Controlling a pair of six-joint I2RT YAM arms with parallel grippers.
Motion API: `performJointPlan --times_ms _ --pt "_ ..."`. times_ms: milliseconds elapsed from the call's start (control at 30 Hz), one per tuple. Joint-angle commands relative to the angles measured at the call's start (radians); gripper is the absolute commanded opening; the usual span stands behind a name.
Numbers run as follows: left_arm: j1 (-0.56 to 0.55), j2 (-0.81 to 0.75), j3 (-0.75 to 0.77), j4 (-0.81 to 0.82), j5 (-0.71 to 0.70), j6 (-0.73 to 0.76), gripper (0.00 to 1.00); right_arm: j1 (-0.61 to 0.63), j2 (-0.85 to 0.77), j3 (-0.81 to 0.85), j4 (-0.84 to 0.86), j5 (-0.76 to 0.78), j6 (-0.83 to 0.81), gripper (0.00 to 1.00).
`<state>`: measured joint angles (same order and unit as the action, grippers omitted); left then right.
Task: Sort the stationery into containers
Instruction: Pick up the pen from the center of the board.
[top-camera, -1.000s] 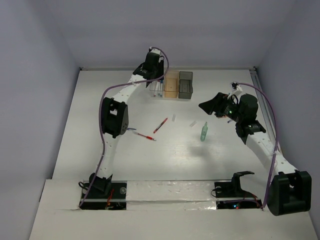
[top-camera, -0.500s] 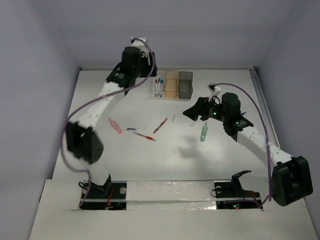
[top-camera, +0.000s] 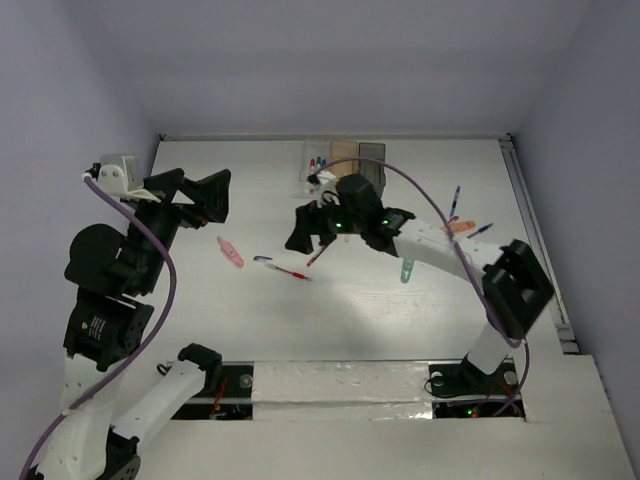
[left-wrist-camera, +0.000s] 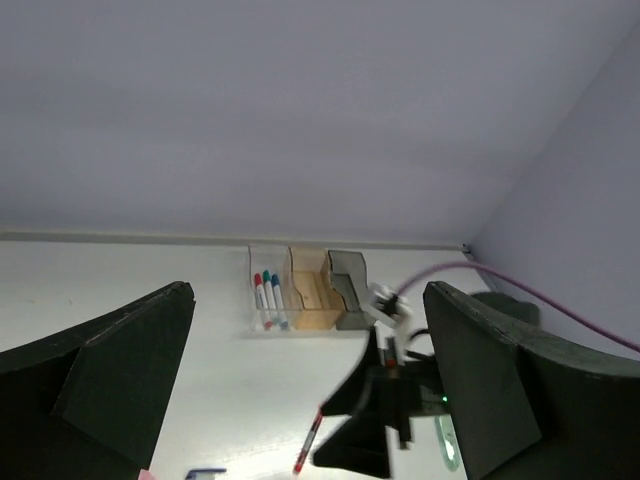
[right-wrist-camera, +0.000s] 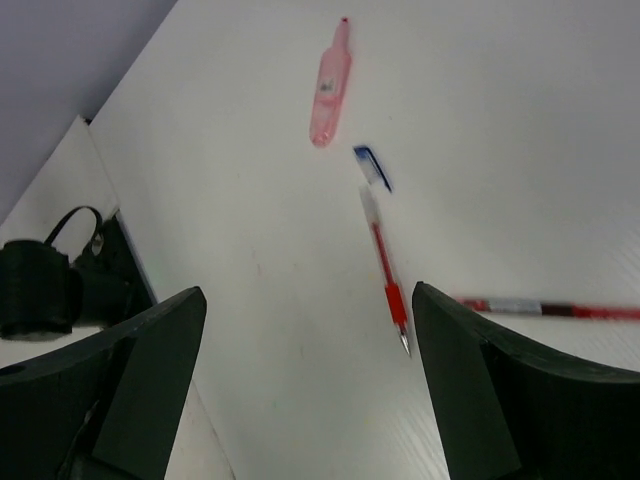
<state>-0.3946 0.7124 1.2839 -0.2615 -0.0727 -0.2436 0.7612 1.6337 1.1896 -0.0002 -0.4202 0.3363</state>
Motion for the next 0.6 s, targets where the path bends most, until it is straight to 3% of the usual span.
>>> performJointPlan --times_ms 0,200,400,567 --pt "0.003 -0.027 -0.005 -0.068 0.01 -0.01 0.99 0.102 0.171 0.244 -0.121 0.113 -0.069 0.91" --pt "0.003 -0.132 -0.093 -0.042 0.121 -0.037 0.99 0.181 0.54 0.703 -0.289 0.208 -0.106 0.95" --pt "0.003 -0.232 -0.23 0.028 0.13 -0.045 0.99 0.236 0.858 1.169 -0.491 0.356 -0.195 0.93" --pt "-0.05 -0.258 -0.27 0.038 0.038 -0.016 0.99 0.254 0.959 1.266 -0.463 0.408 -0.204 0.87"
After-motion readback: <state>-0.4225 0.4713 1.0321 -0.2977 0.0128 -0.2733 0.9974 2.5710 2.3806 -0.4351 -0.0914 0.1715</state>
